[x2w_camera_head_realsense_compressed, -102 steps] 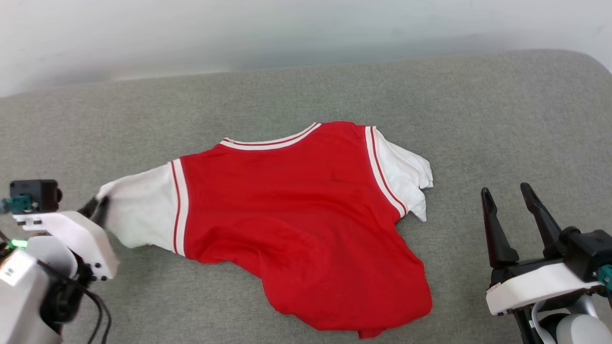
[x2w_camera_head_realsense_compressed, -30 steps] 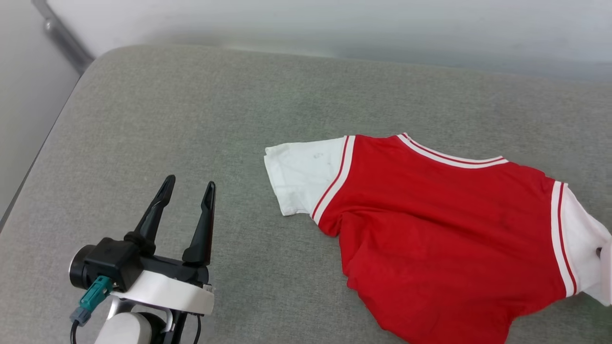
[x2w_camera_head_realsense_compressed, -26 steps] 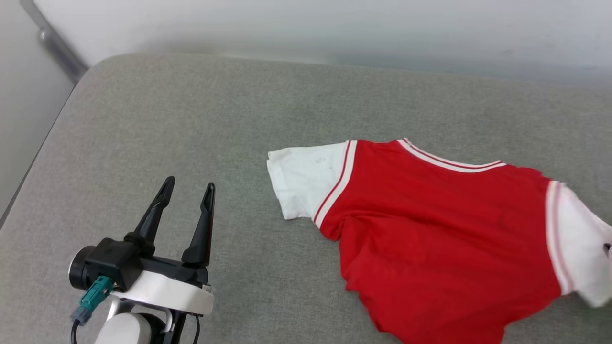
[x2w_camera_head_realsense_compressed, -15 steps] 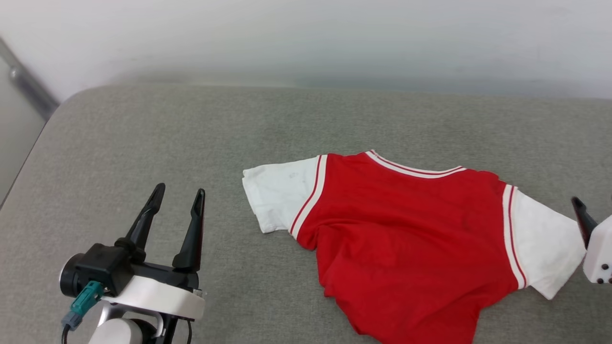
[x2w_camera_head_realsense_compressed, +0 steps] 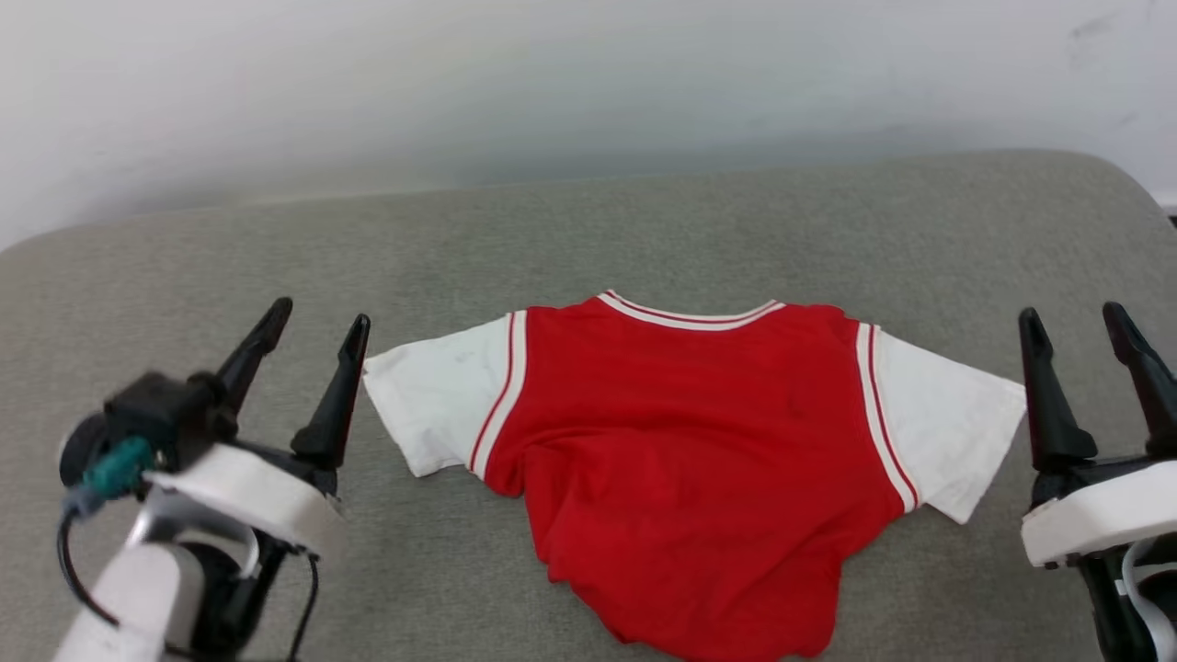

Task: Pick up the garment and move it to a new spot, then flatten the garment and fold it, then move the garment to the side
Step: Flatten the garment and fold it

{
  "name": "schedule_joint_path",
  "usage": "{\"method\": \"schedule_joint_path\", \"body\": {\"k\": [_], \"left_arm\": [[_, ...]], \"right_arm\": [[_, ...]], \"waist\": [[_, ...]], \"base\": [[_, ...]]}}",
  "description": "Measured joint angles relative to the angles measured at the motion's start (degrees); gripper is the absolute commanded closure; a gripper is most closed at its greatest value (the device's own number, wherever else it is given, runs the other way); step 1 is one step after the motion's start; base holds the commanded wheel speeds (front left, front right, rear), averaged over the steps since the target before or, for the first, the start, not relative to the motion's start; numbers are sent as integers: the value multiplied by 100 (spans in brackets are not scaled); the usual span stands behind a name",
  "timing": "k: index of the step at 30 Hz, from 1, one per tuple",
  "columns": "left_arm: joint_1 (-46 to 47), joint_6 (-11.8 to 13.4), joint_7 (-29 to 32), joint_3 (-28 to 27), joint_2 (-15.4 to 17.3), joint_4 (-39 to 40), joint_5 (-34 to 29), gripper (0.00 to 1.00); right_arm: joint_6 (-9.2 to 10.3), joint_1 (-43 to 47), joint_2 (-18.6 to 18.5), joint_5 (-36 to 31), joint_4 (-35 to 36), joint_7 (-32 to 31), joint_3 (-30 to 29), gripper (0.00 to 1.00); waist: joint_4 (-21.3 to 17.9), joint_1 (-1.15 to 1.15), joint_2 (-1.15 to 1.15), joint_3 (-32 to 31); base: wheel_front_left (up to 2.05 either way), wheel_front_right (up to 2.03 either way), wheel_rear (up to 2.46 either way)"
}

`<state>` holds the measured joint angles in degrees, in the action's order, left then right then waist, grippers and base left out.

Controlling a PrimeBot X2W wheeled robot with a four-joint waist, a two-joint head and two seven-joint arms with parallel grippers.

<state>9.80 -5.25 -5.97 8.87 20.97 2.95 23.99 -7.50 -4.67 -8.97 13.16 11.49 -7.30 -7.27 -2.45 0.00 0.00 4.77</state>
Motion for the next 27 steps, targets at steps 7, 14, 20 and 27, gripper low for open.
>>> {"method": "schedule_joint_path", "body": {"k": [7, 14, 20, 27], "left_arm": [[1106, -181, 2201, 263, 887, -525, 755, 0], [2144, -211, 4454, 657, 1649, -1163, 1629, 0], [2645, -215, 5744, 929, 1993, -1589, 1984, 0], [2927, -215, 6460, 1191, 2163, -1859, 2006, 0]], "right_arm": [[-1, 29, 257, -120, 143, 453, 162, 0], [0, -14, 412, -182, 66, 697, 269, 0], [0, -116, 490, -205, -71, 826, 399, 0], [0, -225, 526, -204, -232, 945, 481, 0]], "waist": [[-366, 0, 0, 422], [-734, 1, 0, 894], [-987, 1, 0, 1261], [-1170, 1, 0, 1573]], "base": [[0, 0, 0], [0, 0, 0], [0, 0, 0], [0, 0, 0]]}}
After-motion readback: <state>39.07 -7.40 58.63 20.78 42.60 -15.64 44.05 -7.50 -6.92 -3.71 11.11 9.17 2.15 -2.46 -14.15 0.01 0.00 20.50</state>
